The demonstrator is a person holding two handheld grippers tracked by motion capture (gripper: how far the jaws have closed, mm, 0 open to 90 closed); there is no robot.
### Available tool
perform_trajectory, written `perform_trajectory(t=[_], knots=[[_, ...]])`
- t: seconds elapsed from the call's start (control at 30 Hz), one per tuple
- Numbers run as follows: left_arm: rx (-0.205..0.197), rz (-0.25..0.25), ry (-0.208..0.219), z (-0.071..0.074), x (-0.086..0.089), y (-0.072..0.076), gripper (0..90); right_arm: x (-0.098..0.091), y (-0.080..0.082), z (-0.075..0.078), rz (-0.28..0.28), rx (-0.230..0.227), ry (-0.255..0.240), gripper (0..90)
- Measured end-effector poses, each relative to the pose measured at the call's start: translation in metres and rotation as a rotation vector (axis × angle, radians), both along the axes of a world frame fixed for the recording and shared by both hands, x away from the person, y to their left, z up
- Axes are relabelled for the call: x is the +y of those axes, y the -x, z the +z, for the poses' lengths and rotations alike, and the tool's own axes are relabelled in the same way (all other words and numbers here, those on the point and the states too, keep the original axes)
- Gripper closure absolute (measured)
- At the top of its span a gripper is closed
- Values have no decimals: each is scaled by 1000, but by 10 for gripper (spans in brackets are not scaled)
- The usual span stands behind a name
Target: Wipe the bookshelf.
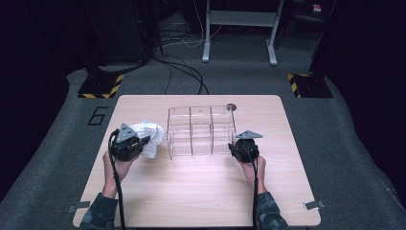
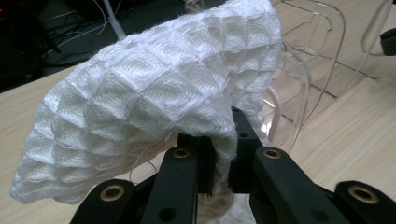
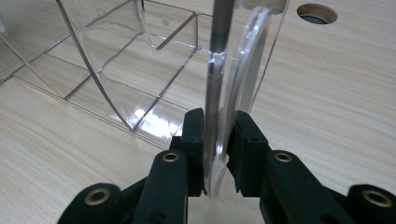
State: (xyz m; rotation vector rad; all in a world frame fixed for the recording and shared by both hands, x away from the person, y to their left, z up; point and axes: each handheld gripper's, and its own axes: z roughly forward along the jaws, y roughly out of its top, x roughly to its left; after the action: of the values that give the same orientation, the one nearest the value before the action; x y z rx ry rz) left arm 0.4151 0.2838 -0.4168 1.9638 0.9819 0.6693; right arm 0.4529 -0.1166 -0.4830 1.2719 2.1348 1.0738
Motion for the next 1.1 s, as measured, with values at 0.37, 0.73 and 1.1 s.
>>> perform_trajectory(t=[0.37, 0.73, 1.1], knots=[[83, -47, -51, -27, -23, -11, 838, 0, 0, 0, -1, 0, 2, 770], [134, -57, -121, -51, -33, -14, 838, 0, 0, 0, -4, 0, 2, 770], [228, -66, -162, -71, -31, -19, 838, -1, 1, 1, -7, -7, -11, 764]])
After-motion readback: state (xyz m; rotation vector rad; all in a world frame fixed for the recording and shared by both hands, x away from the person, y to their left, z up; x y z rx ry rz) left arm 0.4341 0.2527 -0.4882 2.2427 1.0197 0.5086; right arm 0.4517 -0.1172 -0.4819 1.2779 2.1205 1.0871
